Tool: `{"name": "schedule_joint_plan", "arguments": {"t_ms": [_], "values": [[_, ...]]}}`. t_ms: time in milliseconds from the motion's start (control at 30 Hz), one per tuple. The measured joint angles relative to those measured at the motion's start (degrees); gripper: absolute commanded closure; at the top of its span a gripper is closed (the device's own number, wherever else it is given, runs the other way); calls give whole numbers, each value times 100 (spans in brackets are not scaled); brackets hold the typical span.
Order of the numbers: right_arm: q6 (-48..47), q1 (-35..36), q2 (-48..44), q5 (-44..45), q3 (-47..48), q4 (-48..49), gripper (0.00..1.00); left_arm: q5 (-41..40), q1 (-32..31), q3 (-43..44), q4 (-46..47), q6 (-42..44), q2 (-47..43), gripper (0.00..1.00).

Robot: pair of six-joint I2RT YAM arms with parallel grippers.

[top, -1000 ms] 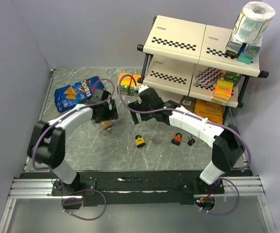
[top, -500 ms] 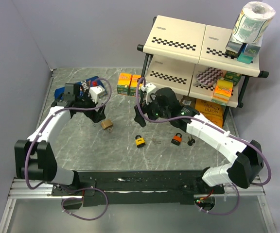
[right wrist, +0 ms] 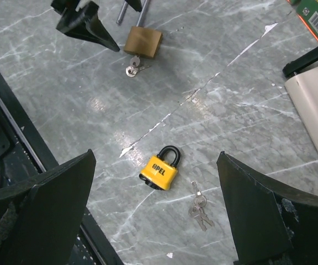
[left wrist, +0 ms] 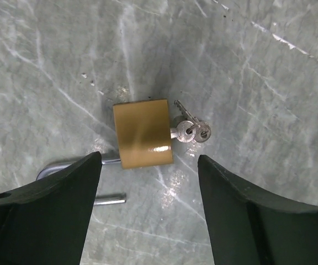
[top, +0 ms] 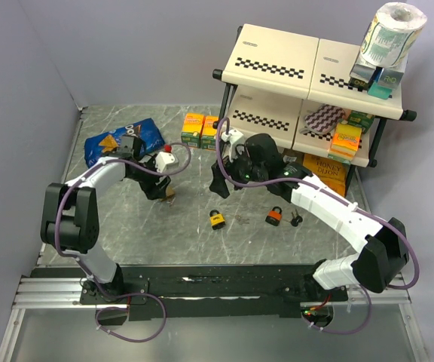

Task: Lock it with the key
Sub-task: Pick up the lock from the center of the board.

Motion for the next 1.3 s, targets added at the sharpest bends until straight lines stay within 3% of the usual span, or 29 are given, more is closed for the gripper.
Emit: {"name": "schedule_joint_plan", "arguments": {"t_ms": [433, 833, 900, 1033, 1300], "values": [[11, -162, 0, -240, 0, -37, 0, -802, -358, -656, 1056, -133, 284, 34], [76, -199, 4, -326, 0, -68, 0, -892, -409, -831, 1502, -94, 243, 83], [105, -199, 11, -328, 0, -68, 0, -887, -409, -872, 1545, -160, 208, 97], [262, -221, 39, -356, 9, -79, 0, -903, -409, -1154, 1552, -474, -142, 99], [1047, -282, 146, -813, 101, 66, 4, -723, -409, -1462, 1521, -1539, -1893, 99]]}}
